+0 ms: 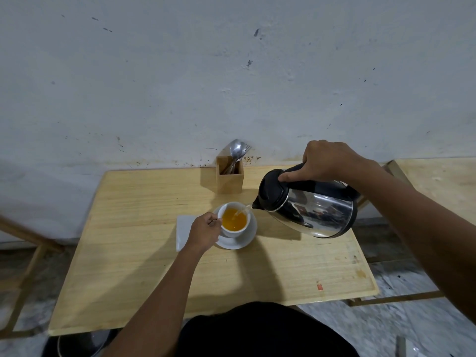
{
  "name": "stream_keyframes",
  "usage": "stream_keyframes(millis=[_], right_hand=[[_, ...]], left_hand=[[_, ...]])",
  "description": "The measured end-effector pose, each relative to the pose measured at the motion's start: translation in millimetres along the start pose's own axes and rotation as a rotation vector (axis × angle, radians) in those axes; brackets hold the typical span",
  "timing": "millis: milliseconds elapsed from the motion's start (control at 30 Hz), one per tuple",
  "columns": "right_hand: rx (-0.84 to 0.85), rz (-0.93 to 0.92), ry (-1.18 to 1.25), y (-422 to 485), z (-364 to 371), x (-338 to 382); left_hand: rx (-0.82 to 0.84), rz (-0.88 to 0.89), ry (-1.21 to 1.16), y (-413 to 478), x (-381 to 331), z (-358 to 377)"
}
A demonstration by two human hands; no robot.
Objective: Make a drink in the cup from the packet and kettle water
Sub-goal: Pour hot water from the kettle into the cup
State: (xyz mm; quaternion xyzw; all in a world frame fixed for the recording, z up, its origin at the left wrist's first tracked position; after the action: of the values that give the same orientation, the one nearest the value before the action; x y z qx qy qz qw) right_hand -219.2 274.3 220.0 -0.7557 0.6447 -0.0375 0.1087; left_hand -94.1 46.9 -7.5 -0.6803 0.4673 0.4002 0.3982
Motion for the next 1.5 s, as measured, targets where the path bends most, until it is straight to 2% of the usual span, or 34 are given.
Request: stream_keyframes(millis=[433, 767, 1033, 1300, 1500], right_hand=[[0.015, 0.007, 0.014, 1, 3, -1], [0.027, 0.036, 0.116, 9, 15, -16], [0.111, 0.047, 0.484, 21, 37, -52], [-0.002, 0.039, 0.824, 29, 49, -102], [-0.141, 0.088, 1.07, 44, 40, -144]], left_hand=[[-0.009, -0.001, -0.009, 0, 0, 0], [-0.031, -0.012, 0.003, -5, -4, 0], [-0.064, -0.052, 0.031, -5, -2, 3], [-0.218, -0.127, 0.004, -6, 1, 6], [-0.332, -0.153, 0.089, -9, -8, 12]])
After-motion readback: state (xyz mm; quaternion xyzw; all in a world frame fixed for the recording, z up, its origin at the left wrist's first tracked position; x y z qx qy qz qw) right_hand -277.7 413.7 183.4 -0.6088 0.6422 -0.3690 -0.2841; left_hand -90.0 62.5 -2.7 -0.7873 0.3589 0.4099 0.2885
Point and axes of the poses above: each hand's wrist, its own y-axis towards the middle knuckle, its own z-axis out of the palm, x = y × z, the point moved 6 cm from there along y, towards the middle knuckle, and after that the axes turned 15 degrees about z, right-handed, at the moved point
